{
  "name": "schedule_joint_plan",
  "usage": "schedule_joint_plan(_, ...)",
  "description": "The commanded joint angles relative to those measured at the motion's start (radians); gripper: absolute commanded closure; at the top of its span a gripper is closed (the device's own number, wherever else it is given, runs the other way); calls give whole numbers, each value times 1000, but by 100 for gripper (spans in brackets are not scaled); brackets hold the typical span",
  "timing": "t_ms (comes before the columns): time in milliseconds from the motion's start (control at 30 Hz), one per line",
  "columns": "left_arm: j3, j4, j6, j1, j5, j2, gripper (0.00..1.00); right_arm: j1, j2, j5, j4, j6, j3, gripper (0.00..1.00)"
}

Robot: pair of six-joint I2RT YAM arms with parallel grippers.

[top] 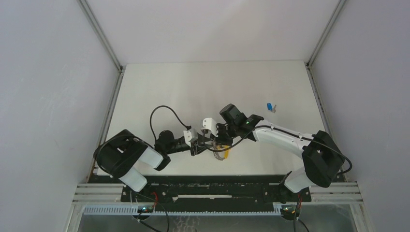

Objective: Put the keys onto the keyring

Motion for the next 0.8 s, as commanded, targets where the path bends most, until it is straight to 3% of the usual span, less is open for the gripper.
schedule_joint_plan(0, 47, 53, 6, 2, 70, 1, 62, 4, -41, -41, 62, -25, -3, 100)
schedule_joint_plan(767, 77, 42, -36, 1, 88, 24, 78, 23, -47, -31, 59, -33, -3, 100)
